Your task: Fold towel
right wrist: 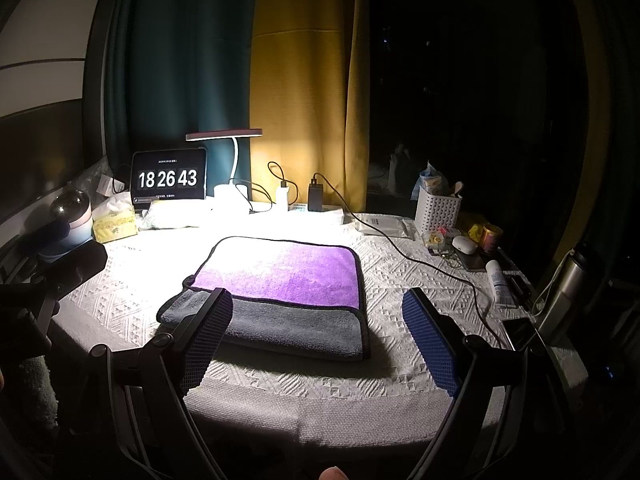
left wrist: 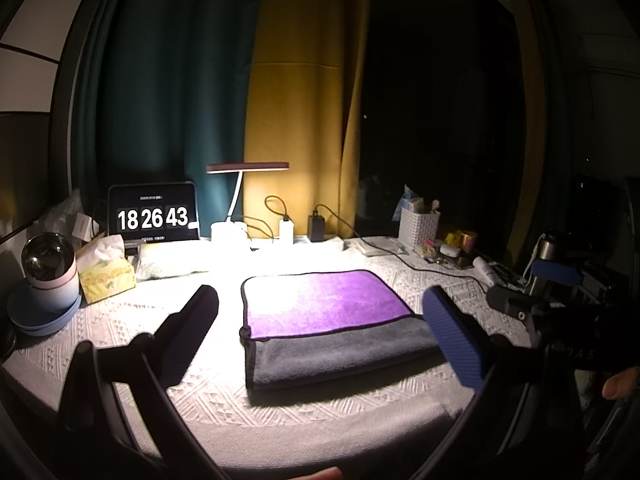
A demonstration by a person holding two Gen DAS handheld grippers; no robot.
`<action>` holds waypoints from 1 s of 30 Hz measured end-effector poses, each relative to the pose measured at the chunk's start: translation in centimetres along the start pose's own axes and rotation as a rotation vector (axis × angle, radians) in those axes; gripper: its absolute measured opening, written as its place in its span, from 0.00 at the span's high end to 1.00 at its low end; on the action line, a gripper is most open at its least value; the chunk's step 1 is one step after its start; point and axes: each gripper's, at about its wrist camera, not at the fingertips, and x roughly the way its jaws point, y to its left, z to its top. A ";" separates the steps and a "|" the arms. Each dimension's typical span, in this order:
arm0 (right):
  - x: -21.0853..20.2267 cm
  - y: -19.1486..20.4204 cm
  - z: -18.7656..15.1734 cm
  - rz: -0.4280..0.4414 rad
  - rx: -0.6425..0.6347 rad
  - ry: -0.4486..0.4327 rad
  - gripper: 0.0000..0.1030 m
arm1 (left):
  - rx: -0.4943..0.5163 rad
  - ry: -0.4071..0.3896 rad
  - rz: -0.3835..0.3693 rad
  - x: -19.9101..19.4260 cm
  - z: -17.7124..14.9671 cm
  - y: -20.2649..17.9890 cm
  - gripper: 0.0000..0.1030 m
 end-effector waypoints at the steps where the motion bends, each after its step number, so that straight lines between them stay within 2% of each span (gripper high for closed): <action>1: 0.0 0.2 0.0 0.000 -0.001 0.000 0.13 | -0.001 -0.001 -0.001 0.0 0.1 0.0 0.01; 15: 0.1 0.7 -0.2 0.001 0.002 0.007 0.13 | -0.011 0.001 -0.007 0.4 0.2 0.1 0.01; 21: 1.2 0.3 -0.4 0.008 0.008 0.032 0.13 | -0.013 0.044 -0.024 1.6 -0.3 0.3 0.01; 30: 3.3 -0.9 -1.0 0.013 0.029 0.082 0.13 | -0.024 0.141 0.005 4.7 -1.5 0.7 0.01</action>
